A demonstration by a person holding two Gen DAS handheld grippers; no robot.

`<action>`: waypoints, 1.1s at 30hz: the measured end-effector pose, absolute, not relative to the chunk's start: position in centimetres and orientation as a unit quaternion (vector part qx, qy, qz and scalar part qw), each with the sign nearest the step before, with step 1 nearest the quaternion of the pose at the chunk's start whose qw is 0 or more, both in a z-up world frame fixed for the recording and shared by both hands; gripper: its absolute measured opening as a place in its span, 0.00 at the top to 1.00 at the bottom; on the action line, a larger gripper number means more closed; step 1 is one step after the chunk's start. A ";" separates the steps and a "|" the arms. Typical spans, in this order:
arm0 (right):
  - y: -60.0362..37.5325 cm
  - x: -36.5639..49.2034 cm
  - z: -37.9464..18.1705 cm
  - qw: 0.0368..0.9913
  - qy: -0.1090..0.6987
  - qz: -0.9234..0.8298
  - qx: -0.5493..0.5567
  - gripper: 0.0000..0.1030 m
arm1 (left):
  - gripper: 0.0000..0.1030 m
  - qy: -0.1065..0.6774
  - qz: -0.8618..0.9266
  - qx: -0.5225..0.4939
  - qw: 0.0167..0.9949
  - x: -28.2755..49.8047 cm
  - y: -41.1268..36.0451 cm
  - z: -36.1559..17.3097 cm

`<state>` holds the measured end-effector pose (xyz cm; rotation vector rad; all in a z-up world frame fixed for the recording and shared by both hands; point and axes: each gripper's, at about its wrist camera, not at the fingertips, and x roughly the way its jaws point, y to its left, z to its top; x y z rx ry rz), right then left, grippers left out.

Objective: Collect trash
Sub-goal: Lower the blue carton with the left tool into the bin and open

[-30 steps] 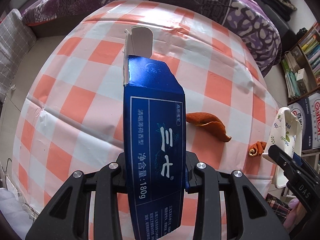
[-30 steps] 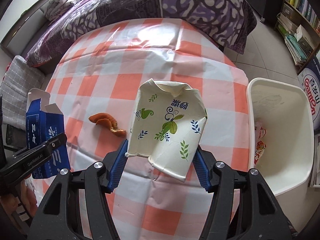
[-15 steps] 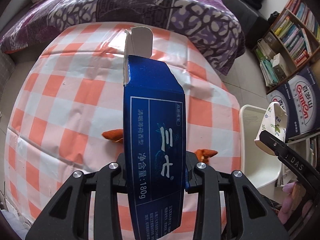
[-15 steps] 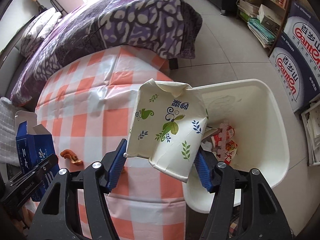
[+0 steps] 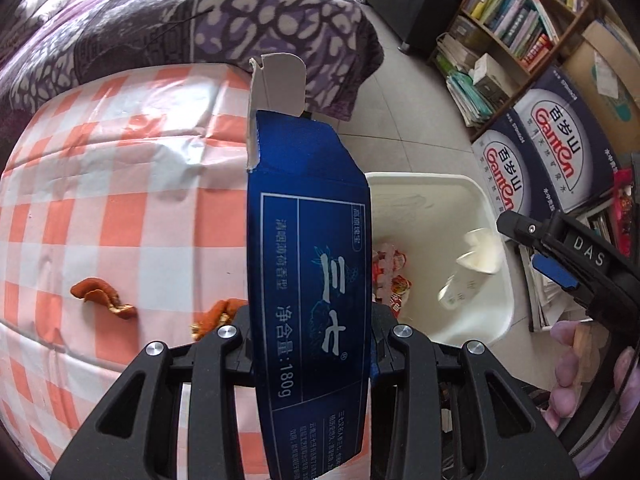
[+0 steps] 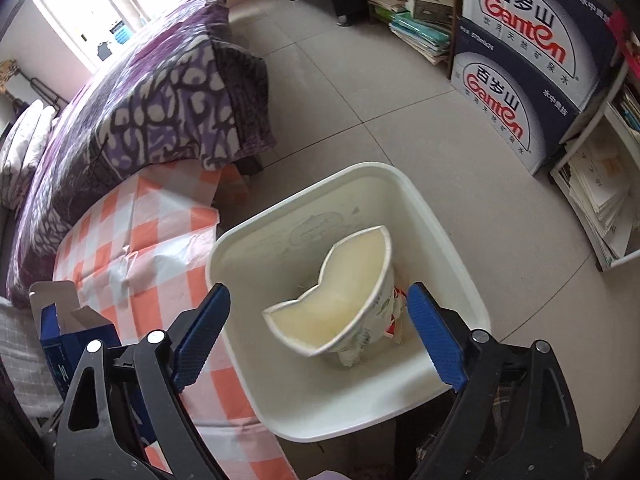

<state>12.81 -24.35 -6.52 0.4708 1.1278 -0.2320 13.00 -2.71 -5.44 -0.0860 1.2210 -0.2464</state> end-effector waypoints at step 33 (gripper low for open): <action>-27.1 12.2 -7.2 0.795 0.535 -0.117 0.259 0.07 | 0.29 0.587 -0.145 0.019 0.796 11.2 -7.1 -8.2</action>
